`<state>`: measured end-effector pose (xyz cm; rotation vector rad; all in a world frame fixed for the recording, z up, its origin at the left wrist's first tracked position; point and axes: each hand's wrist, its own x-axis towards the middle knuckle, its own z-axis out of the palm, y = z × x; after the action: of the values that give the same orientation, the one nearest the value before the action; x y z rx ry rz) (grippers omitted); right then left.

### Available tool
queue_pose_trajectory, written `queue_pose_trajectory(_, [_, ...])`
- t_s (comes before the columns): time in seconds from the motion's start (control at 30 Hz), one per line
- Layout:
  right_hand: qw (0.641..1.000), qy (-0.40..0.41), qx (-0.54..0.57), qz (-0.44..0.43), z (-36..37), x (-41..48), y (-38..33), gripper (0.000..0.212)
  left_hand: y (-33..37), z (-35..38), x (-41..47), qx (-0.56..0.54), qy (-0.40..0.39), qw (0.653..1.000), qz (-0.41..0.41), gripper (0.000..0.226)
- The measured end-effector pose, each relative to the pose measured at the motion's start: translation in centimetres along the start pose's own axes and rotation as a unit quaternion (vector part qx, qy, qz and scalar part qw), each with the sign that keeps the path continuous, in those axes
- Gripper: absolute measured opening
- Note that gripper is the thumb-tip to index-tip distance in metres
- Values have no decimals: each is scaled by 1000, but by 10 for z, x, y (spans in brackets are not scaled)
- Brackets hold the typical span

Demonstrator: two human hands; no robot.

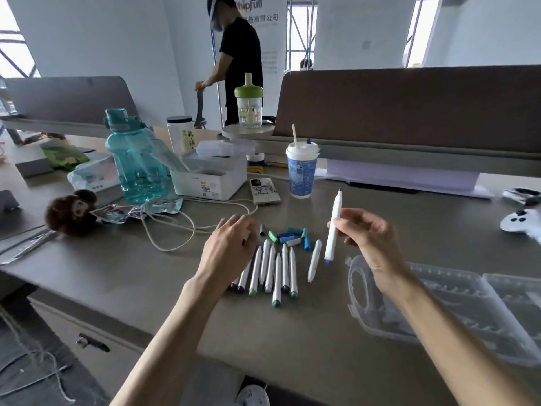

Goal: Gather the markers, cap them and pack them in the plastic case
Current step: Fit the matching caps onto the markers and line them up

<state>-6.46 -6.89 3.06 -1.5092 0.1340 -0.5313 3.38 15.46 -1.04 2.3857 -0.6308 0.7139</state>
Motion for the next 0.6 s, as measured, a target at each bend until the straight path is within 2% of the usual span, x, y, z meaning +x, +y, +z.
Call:
queue_pose_trajectory(0.1, [1000, 13, 15, -11, -1, 1, 0, 17, 17, 13, 25, 17, -47, 997, 62, 20])
queue_pose_trajectory(0.2, [999, 19, 29, -11, -4, 0, 0, 16, 18, 33, 51, 40, -114, 991, 56, 19])
queue_pose_trajectory(0.33, [999, 23, 25, -17, -8, 3, -1, 17, 20, 48, 71, 159, -215, 960, 83, 16])
queue_pose_trajectory(0.4, [999, 26, 25, -12, -9, 5, -2, 17, 23, 52, 73, 182, -232, 951, 91, 18])
queue_pose_trajectory(0.53, [999, 34, 16, -13, -11, 9, 0, 15, 23, 51, 73, 147, -230, 960, 61, 16])
queue_pose_trajectory(0.6, [999, 34, 21, -7, -14, 10, 1, 14, 24, 48, 69, -3, -210, 978, -5, 12])
